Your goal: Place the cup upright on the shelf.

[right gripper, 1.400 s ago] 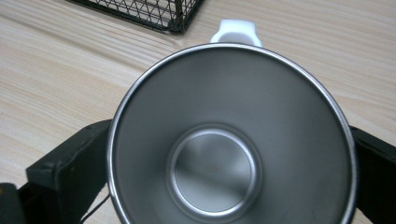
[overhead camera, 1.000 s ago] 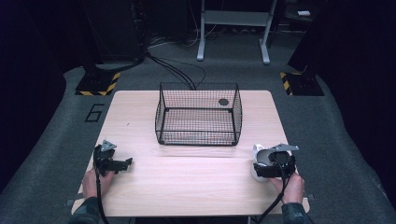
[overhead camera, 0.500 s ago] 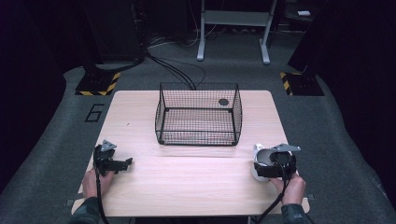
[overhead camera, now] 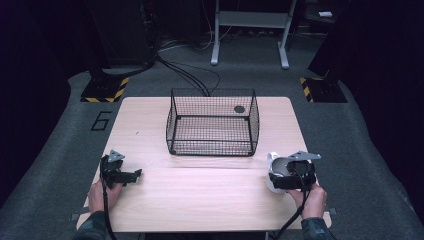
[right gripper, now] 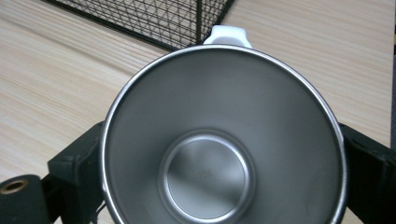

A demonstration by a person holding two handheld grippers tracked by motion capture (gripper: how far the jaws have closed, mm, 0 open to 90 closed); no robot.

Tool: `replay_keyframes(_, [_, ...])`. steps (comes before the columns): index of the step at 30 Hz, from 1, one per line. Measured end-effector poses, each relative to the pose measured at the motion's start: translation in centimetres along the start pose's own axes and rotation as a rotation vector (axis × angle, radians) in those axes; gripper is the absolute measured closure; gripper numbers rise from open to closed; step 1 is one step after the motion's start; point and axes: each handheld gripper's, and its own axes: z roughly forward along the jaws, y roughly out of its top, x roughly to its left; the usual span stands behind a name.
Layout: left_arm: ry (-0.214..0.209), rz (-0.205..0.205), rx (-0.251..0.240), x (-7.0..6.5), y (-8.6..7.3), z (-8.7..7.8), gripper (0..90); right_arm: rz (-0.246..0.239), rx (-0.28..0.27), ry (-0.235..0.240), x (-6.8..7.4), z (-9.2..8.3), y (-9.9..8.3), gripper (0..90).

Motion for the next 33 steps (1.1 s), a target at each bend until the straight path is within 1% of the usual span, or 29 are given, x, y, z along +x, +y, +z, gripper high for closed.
replay_keyframes(2, [0.000, 0.001, 0.000, 0.0, 0.0, 0.0, 0.3, -0.012, -0.009, 0.013, 0.2, -0.1, 0.3, 5.7])
replay_keyframes(3, [0.000, 0.003, 0.002, 0.0, 0.0, 0.0, 0.4, -0.009, -0.009, 0.015, 0.4, -0.2, 0.4, 5.7])
replay_keyframes(5, [0.000, -0.003, -0.002, 0.0, 0.0, 0.0, 0.4, -0.021, -0.008, 0.032, 0.9, -0.3, 0.8, 5.7])
replay_keyframes(6, [0.000, 0.007, 0.005, 0.0, 0.0, 0.0, 0.4, -0.026, -0.011, 0.038, 1.1, -0.3, 0.9, 5.7])
replay_keyframes(7, [0.000, 0.010, 0.002, 0.1, 0.0, 0.0, 0.4, -0.033, -0.012, 0.040, 1.2, -0.4, 1.0, 5.7])
replay_keyframes(11, [0.001, 0.014, 0.006, 0.1, 0.0, 0.0, 0.4, -0.032, -0.019, 0.052, 1.7, -0.6, 1.5, 5.7])
replay_keyframes(12, [0.000, 0.011, 0.003, 0.1, 0.0, 0.0, 0.4, -0.032, -0.019, 0.052, 1.7, -0.6, 1.5, 5.7])
replay_keyframes(13, [0.001, 0.008, 0.001, 0.1, 0.0, 0.0, 0.4, -0.044, -0.022, 0.057, 1.8, -0.6, 1.6, 5.8])
replay_keyframes(16, [0.001, 0.012, 0.004, 0.1, 0.0, 0.0, 0.4, -0.049, -0.020, 0.070, 2.1, -0.7, 2.0, 5.8])
replay_keyframes(17, [0.001, 0.013, 0.005, 0.1, 0.0, 0.0, 0.3, -0.057, -0.023, 0.084, 2.2, -0.7, 2.2, 5.8])
replay_keyframes(18, [0.001, 0.013, 0.005, 0.1, 0.0, 0.0, 0.3, -0.057, -0.023, 0.084, 2.2, -0.7, 2.2, 5.8])
replay_keyframes(19, [0.001, 0.013, 0.005, 0.1, 0.0, 0.0, 0.3, -0.054, -0.023, 0.092, 2.5, -0.6, 2.4, 5.8])
replay_keyframes(20, [0.001, 0.013, 0.005, 0.1, 0.0, 0.0, 0.4, -0.054, -0.023, 0.092, 2.5, -0.6, 2.4, 5.8])
replay_keyframes(21, [0.001, 0.013, 0.005, 0.1, 0.0, 0.0, 0.4, -0.062, -0.023, 0.092, 2.6, -0.6, 2.6, 5.8])
replay_keyframes(22, [0.001, 0.013, 0.005, 0.1, 0.0, 0.0, 0.4, -0.059, -0.021, 0.096, 2.8, -0.5, 2.8, 5.8])
replay_keyframes(23, [0.001, 0.013, 0.005, 0.1, 0.0, 0.0, 0.3, -0.071, -0.024, 0.110, 2.9, -0.5, 3.0, 5.8])
replay_keyframes(24, [0.001, 0.013, 0.005, 0.1, 0.0, 0.0, 0.4, -0.071, -0.024, 0.110, 2.9, -0.5, 3.0, 5.8])
replay_keyframes(25, [-0.001, 0.012, 0.007, 0.1, 0.0, 0.0, 0.3, -0.073, -0.034, 0.120, 3.3, -0.4, 3.4, 5.8])
replay_keyframes(28, [-0.001, 0.012, 0.006, 0.1, 0.0, 0.0, 0.3, -0.079, -0.029, 0.129, 3.5, -0.5, 3.8, 5.8])
replay_keyframes(29, [-0.001, 0.011, 0.006, 0.1, 0.0, 0.0, 0.4, -0.088, -0.031, 0.133, 3.6, -0.5, 4.0, 5.8])
replay_keyframes(30, [0.000, -0.004, -0.005, 0.0, 0.0, 0.0, 0.3, -0.095, -0.032, 0.139, 3.7, -0.5, 4.1, 5.8])
replay_keyframes(31, [0.001, -0.001, 0.001, 0.0, 0.0, 0.0, 0.3, -0.097, -0.035, 0.144, 3.8, -0.5, 4.3, 5.8])
replay_keyframes(32, [0.000, 0.000, 0.002, 0.0, 0.0, 0.0, 0.3, -0.114, -0.034, 0.149, 3.7, -0.5, 4.4, 5.8])
replay_keyframes(33, [0.001, -0.001, 0.001, 0.0, 0.0, 0.0, 0.3, -0.103, -0.035, 0.160, 4.0, -0.5, 4.8, 5.8])
